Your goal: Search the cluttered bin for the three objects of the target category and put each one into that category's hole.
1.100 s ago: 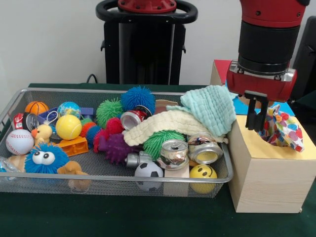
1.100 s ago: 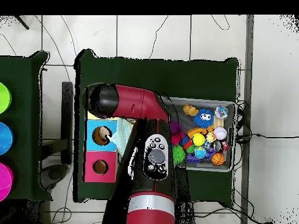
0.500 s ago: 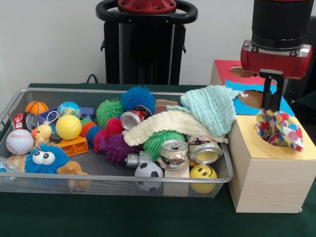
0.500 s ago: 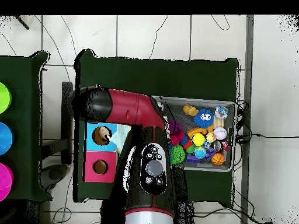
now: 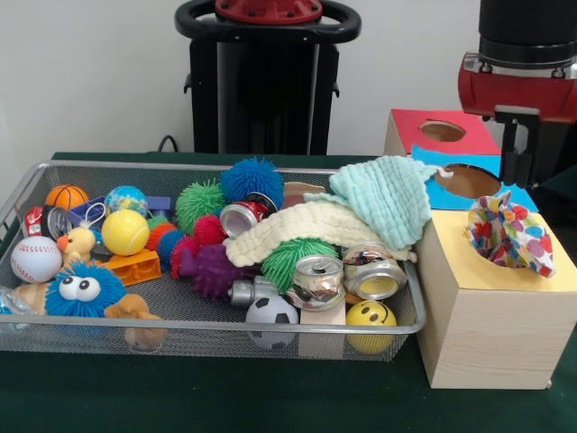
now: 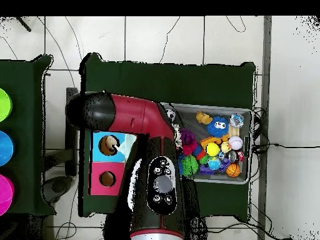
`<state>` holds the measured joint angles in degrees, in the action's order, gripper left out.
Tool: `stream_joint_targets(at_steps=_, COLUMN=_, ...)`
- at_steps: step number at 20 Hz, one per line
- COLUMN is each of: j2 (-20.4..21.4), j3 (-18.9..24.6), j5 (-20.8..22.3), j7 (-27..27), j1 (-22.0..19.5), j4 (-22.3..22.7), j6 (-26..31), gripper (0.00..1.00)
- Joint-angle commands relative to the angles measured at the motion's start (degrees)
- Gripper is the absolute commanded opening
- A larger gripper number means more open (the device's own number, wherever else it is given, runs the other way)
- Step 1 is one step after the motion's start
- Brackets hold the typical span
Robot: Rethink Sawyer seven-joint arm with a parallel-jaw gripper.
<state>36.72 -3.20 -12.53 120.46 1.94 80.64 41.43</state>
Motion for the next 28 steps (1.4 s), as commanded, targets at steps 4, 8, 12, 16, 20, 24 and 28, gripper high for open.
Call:
stream_joint_targets(at_steps=4, j2=-5.05, j3=3.18, j5=0.72, j7=6.16, j1=-0.10, j4=3.26, j6=0.46, gripper=0.00)
stream_joint_targets(at_steps=8, j2=-5.23, j3=2.49, j5=2.06, j7=5.35, j1=-0.05, j4=4.80, j6=-2.06, gripper=0.00)
stream_joint_targets(at_steps=12, j2=-5.52, j3=2.86, j5=2.75, j7=4.34, j1=-0.38, j4=5.90, j6=-4.28, gripper=0.00)
stream_joint_targets(at_steps=16, j2=-5.31, j3=3.01, j5=3.39, j7=4.18, j1=0.01, j4=6.78, j6=-4.56, gripper=0.00)
stream_joint_targets(at_steps=20, j2=-5.87, j3=2.79, j5=4.01, j7=4.63, j1=0.31, j4=6.46, j6=-5.49, gripper=0.00)
stream_joint_targets(at_steps=24, j2=-7.10, j3=2.89, j5=3.96, j7=5.22, j1=0.63, j4=5.48, j6=-6.68, gripper=0.00)
stream_joint_targets(at_steps=28, j2=-8.18, j3=3.18, j5=3.65, j7=5.21, j1=0.74, j4=4.27, j6=-6.91, gripper=0.00)
